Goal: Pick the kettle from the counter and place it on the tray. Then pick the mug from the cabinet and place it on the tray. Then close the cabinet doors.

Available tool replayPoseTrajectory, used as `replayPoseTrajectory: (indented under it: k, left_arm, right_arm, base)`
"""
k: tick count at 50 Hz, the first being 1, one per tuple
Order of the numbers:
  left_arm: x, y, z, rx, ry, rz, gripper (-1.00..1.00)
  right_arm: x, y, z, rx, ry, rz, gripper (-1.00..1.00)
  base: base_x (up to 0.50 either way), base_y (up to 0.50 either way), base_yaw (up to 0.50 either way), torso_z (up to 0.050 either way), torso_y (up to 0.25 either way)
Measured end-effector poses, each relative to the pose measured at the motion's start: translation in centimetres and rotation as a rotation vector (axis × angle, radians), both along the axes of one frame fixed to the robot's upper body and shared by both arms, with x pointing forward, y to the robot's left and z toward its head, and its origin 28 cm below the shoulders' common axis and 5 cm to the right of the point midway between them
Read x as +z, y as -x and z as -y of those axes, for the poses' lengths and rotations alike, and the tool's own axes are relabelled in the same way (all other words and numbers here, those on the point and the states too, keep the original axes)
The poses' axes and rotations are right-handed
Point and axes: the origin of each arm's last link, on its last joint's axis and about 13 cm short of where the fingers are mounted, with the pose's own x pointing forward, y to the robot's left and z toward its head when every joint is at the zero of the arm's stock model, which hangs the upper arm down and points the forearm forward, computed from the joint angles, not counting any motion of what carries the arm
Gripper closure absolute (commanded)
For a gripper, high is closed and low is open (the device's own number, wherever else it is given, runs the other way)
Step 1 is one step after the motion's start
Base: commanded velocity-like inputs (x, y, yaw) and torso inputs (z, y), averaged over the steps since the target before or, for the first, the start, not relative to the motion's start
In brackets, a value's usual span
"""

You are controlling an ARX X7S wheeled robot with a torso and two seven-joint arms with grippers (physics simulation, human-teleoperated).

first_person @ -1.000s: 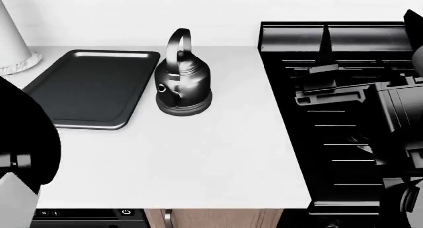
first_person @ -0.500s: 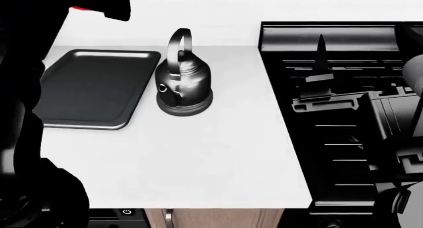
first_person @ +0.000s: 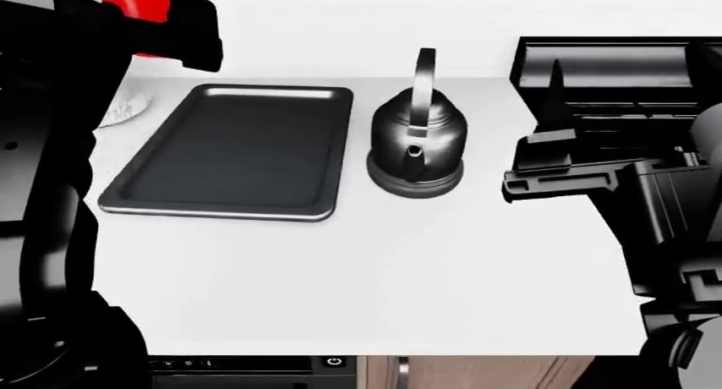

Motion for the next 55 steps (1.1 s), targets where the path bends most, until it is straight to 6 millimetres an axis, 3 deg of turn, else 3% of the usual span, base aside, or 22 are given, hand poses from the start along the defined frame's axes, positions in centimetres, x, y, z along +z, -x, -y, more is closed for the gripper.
replayPoseTrajectory:
  k: [16,22,39,55]
  left_arm:
    - [-0.3,-0.1,0.0,-0.001,-0.002,-0.012,1.00]
    - [-0.3,-0.1,-0.2,0.010,0.000,-0.011,1.00]
    - [-0.4,-0.1,0.0,-0.006,-0.006,-0.013,1.00]
    - [-0.5,-0.1,0.1,-0.012,-0.012,-0.016,1.00]
  right_arm:
    - [0.2,0.2,0.2,-0.008,-0.002,0.011,-1.00]
    - [0.6,0.3,0.3,-0.007,-0.006,0.012,-1.00]
    - [5.3,1.1,0.8,-0.026,-0.007,0.053,-1.00]
    - [7.3,1.9,1.1,-0.027,-0.001,0.079,-1.00]
  base:
    - [0.00,0.49,0.00,0.000,0.001]
    - [0.00,0.00,0.00,0.003,0.002]
    - [0.01,0.00,0.00,0.000,0.001]
    - [0.48,0.00,0.00,0.000,0.001]
